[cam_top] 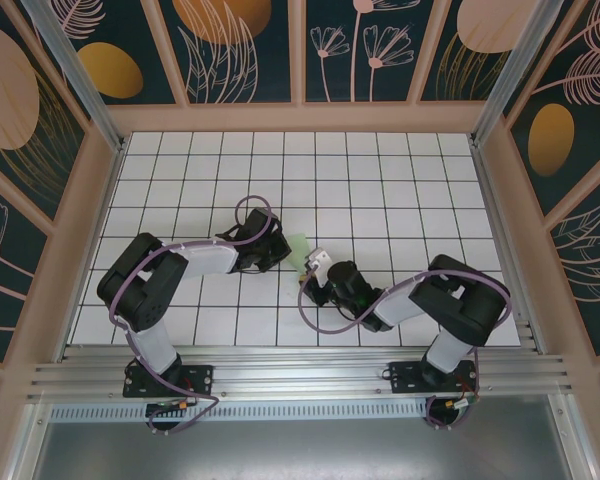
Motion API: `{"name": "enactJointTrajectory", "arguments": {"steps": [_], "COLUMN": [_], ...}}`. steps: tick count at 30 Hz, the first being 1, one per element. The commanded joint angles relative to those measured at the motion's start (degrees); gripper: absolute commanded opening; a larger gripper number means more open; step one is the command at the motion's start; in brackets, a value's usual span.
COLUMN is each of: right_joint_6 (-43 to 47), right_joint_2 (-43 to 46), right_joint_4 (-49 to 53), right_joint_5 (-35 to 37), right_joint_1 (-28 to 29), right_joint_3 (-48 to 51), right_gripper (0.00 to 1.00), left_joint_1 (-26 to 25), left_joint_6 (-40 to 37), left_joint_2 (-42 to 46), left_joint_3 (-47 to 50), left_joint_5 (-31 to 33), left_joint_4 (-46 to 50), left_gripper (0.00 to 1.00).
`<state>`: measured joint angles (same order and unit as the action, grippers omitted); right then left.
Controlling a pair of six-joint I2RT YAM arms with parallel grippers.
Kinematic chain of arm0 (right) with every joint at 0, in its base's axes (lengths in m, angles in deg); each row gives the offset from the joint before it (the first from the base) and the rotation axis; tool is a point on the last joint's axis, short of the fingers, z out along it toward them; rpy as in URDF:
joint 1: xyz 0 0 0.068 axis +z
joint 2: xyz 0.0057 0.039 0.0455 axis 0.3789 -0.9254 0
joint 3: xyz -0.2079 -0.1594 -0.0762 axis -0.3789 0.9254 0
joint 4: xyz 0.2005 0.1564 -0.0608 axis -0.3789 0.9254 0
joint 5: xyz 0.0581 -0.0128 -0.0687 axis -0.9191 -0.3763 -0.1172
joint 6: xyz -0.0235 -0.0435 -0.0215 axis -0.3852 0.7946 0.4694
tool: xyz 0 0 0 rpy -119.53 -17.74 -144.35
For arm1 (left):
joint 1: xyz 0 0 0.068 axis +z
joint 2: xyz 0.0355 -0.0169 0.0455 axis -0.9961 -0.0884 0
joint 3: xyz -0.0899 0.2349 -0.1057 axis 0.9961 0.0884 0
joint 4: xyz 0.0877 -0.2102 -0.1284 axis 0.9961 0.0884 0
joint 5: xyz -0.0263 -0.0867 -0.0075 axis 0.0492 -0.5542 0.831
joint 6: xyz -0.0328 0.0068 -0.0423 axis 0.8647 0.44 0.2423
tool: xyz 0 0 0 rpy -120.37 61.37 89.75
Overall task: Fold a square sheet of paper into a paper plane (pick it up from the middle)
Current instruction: Fold the wing for the fifth time at the center of the table.
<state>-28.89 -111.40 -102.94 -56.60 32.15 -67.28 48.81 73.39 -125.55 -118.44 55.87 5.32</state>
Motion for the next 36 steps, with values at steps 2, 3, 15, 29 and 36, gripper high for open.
{"name": "enactJointTrajectory", "arguments": {"steps": [2, 3, 15, 29, 36], "right_joint_6": [5.4, 6.0, 5.7, 3.4, 0.3], "right_joint_2": [-0.4, -0.9, -3.1, -3.8, -3.7], "right_joint_4": [8.2, 8.8, 14.8, 13.7, 10.0], "right_joint_5": [8.2, 9.7, 15.4, 18.4, 16.2], "right_joint_1": [3.3, 3.9, 6.5, 7.1, 6.3], "right_joint_3": [-4.8, -5.6, -9.4, -9.1, -7.7], "right_gripper": [0.28, 0.28, 0.25, 0.02, 0.0], "left_joint_1": [-0.1, -0.1, -0.1, -0.1, -0.1], "left_joint_6": [-0.5, -0.4, -0.4, -0.5, -1.9], "left_joint_2": [1.0, 1.0, 1.2, 1.5, 5.2], "left_joint_3": [-1.5, -1.5, -1.3, -1.3, -1.6], "left_joint_5": [0.6, 0.6, 0.7, 0.9, 4.3], "left_joint_4": [1.6, 1.5, 1.4, 1.5, 4.1], "left_gripper": [0.01, 0.01, 0.02, 0.05, 0.24]}}
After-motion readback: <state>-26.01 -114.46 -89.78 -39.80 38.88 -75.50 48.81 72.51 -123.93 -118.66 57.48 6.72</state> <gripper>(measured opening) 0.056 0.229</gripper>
